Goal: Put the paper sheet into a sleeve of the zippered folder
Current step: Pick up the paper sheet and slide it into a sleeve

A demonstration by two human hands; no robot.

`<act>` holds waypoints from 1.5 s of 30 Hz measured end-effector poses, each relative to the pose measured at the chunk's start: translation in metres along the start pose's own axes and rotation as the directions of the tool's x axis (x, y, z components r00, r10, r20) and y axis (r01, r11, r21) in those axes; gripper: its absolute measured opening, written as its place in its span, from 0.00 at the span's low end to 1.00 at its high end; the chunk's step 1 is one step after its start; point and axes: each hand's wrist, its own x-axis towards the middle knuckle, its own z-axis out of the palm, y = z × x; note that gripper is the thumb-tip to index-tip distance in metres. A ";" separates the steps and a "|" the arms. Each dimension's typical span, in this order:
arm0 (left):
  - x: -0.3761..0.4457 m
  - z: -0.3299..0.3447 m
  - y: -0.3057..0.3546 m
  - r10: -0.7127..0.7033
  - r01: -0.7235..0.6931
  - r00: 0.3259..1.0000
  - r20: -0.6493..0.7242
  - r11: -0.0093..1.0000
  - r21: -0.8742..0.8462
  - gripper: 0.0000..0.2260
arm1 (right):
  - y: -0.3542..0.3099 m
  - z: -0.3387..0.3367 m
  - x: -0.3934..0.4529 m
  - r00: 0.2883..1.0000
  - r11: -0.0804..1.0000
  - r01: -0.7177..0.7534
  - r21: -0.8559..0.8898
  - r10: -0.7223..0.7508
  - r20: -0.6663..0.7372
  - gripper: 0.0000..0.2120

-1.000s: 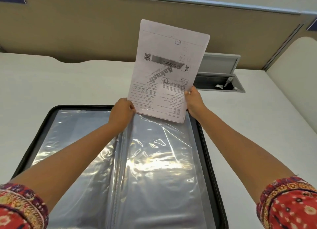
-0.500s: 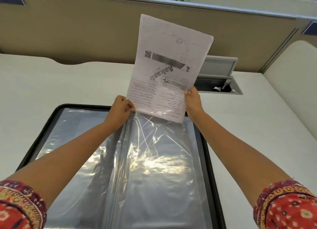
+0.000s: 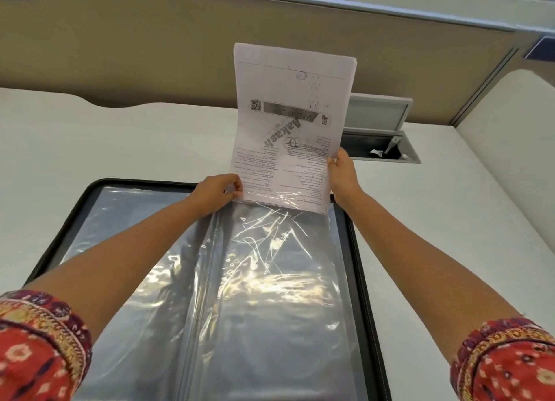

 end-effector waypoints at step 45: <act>0.009 -0.004 -0.005 0.060 -0.083 0.990 0.125 0.979 0.189 0.03 | 0.023 -0.007 -0.005 0.996 0.995 -0.028 -0.094 0.020 -0.082 0.13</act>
